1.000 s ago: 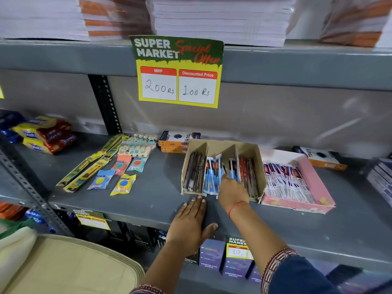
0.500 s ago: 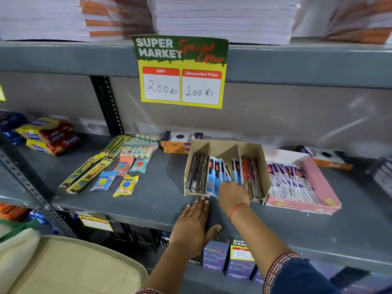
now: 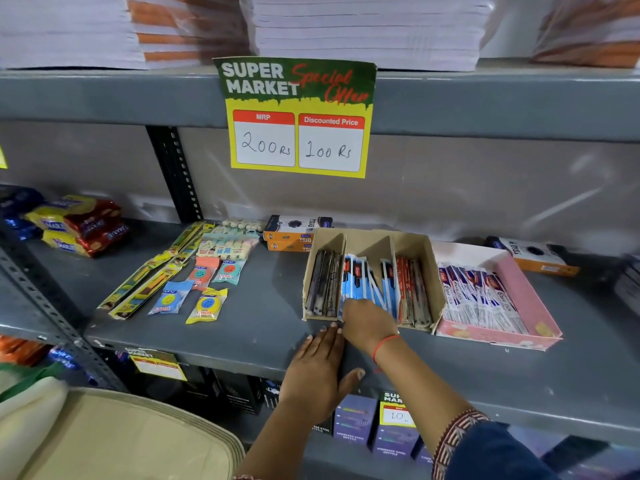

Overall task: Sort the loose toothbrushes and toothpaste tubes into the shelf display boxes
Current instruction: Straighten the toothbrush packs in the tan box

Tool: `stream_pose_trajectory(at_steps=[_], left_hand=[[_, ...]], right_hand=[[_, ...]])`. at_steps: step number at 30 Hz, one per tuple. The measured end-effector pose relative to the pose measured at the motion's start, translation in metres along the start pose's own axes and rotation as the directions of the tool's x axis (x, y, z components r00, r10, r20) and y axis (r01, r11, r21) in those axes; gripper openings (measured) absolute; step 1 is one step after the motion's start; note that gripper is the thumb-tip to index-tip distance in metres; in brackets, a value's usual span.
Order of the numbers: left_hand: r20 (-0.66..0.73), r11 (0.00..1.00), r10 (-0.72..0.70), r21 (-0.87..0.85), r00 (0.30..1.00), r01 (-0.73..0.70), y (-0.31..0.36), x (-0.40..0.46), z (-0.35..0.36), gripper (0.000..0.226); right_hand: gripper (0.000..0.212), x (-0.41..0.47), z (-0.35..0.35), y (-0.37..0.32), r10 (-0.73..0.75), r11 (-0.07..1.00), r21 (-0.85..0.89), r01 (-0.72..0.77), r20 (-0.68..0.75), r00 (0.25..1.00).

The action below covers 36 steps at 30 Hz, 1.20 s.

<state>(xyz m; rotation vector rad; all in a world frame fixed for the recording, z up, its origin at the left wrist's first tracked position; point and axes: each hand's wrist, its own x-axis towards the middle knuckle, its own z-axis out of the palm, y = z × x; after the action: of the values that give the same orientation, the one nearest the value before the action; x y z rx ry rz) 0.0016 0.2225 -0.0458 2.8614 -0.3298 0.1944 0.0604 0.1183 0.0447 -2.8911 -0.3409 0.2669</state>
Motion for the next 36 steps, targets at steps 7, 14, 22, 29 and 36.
stream_pose_trajectory(at_steps=[7, 14, 22, 29, 36], left_hand=[[0.020, 0.999, 0.002, 0.044, 1.000, -0.003, -0.002, 0.001, 0.002, 0.083], [0.017, 0.999, -0.004, 0.050, 1.000, 0.003, -0.002, 0.001, 0.003, 0.077], [0.033, 0.999, -0.003, 0.048, 0.999, 0.001, 0.000, 0.000, 0.002, 0.076], [0.029, 0.998, -0.009, 0.066, 1.000, 0.007, -0.001, 0.001, 0.003, 0.076], [0.003, 1.000, 0.005, 0.030, 1.000, -0.005, -0.001, 0.000, 0.001, 0.076]], right_hand=[[0.031, -0.013, -0.002, 0.011, 0.136, 0.956, -0.270, -0.116, 0.056, 0.989], [0.035, -0.014, -0.001, 0.013, 0.110, 0.993, -0.065, -0.102, 0.119, 0.987], [0.034, -0.020, 0.008, 0.022, 0.115, 0.991, -0.061, -0.115, -0.008, 0.993], [0.042, -0.004, 0.015, 0.025, -0.028, 0.997, -0.075, 0.017, -0.140, 0.990], [0.073, 0.011, 0.025, 0.025, 0.118, 0.989, -0.100, -0.107, 0.111, 0.987]])
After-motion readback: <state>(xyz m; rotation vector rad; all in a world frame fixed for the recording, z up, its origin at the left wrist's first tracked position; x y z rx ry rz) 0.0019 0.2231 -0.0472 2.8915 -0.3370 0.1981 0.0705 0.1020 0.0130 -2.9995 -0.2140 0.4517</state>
